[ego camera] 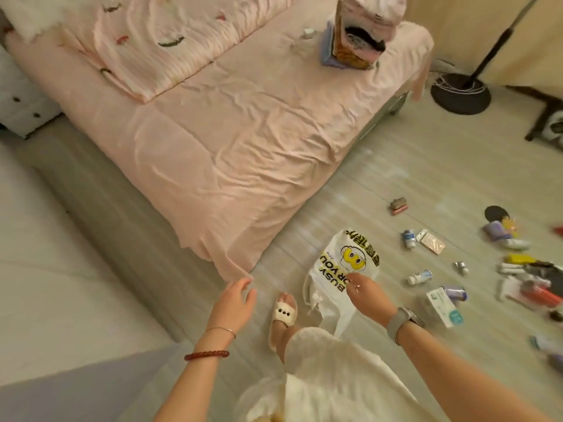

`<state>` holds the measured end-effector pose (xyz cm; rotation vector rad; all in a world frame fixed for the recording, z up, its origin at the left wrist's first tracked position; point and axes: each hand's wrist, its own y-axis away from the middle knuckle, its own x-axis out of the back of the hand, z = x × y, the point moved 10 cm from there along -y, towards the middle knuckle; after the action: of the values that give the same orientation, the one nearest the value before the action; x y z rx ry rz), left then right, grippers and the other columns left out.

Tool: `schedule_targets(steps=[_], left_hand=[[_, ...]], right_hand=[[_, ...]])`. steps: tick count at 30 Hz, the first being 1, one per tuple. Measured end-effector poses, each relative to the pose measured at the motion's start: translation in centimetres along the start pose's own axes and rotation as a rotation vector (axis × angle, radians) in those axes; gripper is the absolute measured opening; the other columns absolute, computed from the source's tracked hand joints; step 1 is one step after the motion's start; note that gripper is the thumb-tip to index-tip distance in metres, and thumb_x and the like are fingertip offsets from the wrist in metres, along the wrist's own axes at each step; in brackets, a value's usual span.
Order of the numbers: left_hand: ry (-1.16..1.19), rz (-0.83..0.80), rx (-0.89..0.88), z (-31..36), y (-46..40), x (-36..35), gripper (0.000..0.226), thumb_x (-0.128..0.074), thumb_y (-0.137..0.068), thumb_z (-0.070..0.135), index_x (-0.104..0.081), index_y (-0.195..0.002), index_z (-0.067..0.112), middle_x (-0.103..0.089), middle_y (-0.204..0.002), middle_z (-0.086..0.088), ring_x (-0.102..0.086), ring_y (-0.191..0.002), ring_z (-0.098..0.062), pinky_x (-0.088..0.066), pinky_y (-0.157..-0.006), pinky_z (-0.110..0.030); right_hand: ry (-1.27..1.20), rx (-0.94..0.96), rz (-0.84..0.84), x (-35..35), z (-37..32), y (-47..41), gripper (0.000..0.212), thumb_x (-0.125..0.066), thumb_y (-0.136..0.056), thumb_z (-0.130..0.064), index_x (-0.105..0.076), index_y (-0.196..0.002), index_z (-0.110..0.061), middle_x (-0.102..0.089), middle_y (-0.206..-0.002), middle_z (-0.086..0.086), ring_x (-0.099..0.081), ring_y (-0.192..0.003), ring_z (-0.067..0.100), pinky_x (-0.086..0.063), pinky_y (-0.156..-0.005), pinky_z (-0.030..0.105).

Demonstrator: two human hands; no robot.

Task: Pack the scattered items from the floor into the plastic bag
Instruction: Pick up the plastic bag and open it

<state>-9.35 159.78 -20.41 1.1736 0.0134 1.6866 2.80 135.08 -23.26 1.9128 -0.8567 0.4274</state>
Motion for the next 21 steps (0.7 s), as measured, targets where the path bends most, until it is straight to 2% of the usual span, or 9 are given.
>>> schedule_targets(steps=[5, 9, 15, 19, 21], left_hand=[[-0.136, -0.128, -0.135, 7.1, -9.0, 2.4, 0.032, -0.047, -0.092, 0.018, -0.052, -0.12, 0.006, -0.056, -0.125, -0.014, -0.053, -0.112, -0.029, -0.041, -0.095, -0.033], [-0.323, -0.267, -0.377, 16.1, -14.5, -0.5, 0.036, -0.046, -0.092, 0.019, -0.048, -0.126, 0.007, -0.051, -0.13, -0.013, -0.047, -0.12, -0.028, -0.038, -0.099, -0.035], [-0.561, -0.558, -0.662, 24.3, -22.3, -12.7, 0.037, -0.047, -0.092, 0.021, -0.048, -0.126, 0.008, -0.052, -0.129, -0.013, -0.047, -0.121, -0.026, -0.037, -0.103, -0.036], [-0.772, -0.696, -0.847, 23.9, -27.9, -23.0, 0.039, -0.043, -0.093, 0.026, -0.044, -0.13, 0.012, -0.05, -0.13, -0.009, -0.047, -0.119, -0.025, -0.04, -0.099, -0.037], [-0.835, -0.743, -0.873, 21.7, -30.8, -28.1, 0.04, -0.042, -0.094, 0.028, -0.041, -0.132, 0.015, -0.048, -0.131, -0.007, -0.047, -0.12, -0.024, -0.039, -0.097, -0.035]], right_hand=[[-0.214, -0.137, 0.102, 3.5, -1.2, -3.9, 0.039, -0.035, -0.095, -0.016, -0.042, -0.133, -0.007, -0.051, -0.135, 0.013, -0.052, -0.119, 0.026, -0.041, -0.096, 0.031], [-0.33, -0.262, 0.203, 5.6, 0.8, -5.3, 0.038, -0.037, -0.095, -0.017, -0.044, -0.131, -0.008, -0.052, -0.133, 0.012, -0.05, -0.121, 0.024, -0.04, -0.1, 0.033], [-0.443, -0.477, 0.283, 5.4, 6.8, -9.5, 0.039, -0.038, -0.094, -0.02, -0.044, -0.132, -0.012, -0.052, -0.132, 0.01, -0.047, -0.123, 0.024, -0.039, -0.102, 0.035], [-0.554, -0.583, 0.314, 1.1, 12.1, -15.4, 0.038, -0.04, -0.094, -0.018, -0.045, -0.131, -0.012, -0.051, -0.132, 0.01, -0.044, -0.124, 0.024, -0.035, -0.104, 0.034], [-0.636, -0.641, 0.355, -2.6, 15.7, -18.7, 0.036, -0.042, -0.094, -0.018, -0.047, -0.129, -0.013, -0.051, -0.132, 0.009, -0.044, -0.124, 0.023, -0.034, -0.104, 0.032]])
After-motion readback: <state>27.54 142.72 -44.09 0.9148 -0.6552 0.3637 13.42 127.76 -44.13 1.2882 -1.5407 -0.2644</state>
